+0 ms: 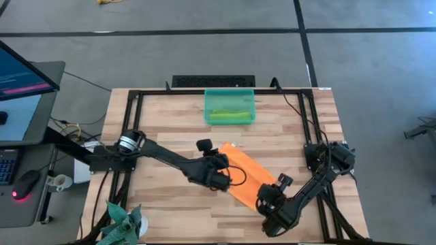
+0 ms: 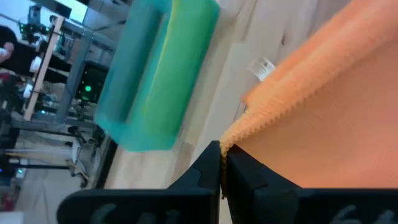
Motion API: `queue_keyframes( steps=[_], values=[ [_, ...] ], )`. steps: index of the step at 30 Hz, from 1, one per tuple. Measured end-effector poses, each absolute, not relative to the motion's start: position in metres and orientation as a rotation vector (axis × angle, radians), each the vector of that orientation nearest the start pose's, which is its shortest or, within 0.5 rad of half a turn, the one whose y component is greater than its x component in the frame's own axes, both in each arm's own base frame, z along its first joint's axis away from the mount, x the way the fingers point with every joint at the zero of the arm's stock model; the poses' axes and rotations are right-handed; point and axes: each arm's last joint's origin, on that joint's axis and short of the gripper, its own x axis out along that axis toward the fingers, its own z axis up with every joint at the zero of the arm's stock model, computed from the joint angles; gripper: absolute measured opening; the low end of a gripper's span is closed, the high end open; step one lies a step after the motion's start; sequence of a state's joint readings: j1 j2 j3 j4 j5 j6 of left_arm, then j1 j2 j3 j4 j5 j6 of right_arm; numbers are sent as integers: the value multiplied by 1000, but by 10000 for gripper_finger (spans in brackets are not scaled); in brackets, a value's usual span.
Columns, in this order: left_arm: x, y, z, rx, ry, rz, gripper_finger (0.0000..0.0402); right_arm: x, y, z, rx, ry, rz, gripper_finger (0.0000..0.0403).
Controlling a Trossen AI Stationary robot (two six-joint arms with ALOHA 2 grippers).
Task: Roll microfiber towels into tight, uniform cylinder then place into a basket
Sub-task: Fold the yellow microfiber towel
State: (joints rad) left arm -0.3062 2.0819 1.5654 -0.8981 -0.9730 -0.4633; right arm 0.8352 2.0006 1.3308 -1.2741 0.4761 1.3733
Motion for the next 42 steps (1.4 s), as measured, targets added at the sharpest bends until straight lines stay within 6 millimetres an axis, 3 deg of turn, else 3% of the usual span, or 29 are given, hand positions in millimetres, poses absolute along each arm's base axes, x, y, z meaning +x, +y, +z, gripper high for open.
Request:
queue_keyframes(
  steps=[6,15,19,27,31,36,42],
  values=[
    [402,-81,162,406,1057,773,0,230,217,140,-58,1254,-811,8],
    [400,-80,162,414,1095,747,0,241,209,137,-25,1262,-804,9],
    [392,-85,166,449,1188,718,0,240,215,143,-39,1257,-788,8],
    [365,-123,212,518,1264,781,0,248,245,181,-18,1196,-669,8],
    [354,-154,231,435,1327,686,0,251,259,196,-5,1164,-585,8],
    [341,-187,240,416,1351,548,0,253,270,207,28,1137,-524,8],
    [334,-197,242,407,1331,537,0,257,284,222,32,1096,-396,8]
  ],
)
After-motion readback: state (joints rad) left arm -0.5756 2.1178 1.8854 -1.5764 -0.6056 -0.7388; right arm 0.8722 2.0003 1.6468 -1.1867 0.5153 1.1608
